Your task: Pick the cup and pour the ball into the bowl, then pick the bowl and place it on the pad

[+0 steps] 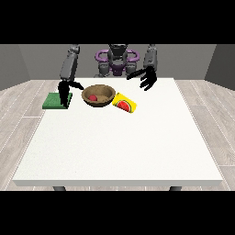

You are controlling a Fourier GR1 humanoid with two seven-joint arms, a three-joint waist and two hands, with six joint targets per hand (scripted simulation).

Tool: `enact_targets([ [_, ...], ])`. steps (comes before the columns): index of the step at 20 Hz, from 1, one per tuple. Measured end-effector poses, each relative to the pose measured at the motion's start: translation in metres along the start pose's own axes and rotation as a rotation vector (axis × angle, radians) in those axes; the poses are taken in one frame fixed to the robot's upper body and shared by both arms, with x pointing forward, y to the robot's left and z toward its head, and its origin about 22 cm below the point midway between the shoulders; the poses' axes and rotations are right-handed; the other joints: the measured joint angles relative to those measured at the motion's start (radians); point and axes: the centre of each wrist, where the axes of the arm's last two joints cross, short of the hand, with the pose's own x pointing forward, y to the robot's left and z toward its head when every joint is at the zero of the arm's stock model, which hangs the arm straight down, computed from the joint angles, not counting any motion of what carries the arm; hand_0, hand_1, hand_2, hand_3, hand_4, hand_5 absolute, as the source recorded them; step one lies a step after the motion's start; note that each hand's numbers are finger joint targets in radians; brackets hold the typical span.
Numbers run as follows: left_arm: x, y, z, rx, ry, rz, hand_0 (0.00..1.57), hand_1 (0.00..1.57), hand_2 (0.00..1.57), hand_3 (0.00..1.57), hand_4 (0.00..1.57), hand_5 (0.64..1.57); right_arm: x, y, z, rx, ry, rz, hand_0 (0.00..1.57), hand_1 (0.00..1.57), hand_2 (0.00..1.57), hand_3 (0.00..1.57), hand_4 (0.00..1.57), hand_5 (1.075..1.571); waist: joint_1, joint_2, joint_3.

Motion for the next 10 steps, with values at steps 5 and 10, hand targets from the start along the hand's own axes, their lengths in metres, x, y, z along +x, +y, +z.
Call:
enact_targets([
  [5,-0.031,0.006,0.017,-0.002,0.067,0.063,0.0,0.0,0.0,0.0,0.0,1.531,-0.015,0.02,0.005,0.03,0.063,0.016,0.0,0.0,0.0,0.0,0.0,1.544,-0.04,-0.049,0.0018],
  [10,-0.03,0.006,0.014,-0.005,0.073,0.087,0.0,0.0,0.0,0.0,0.0,1.547,-0.035,0.029,0.016,0.038,0.096,0.007,0.0,0.0,0.0,0.0,0.21,1.546,-0.043,-0.063,0.0026],
])
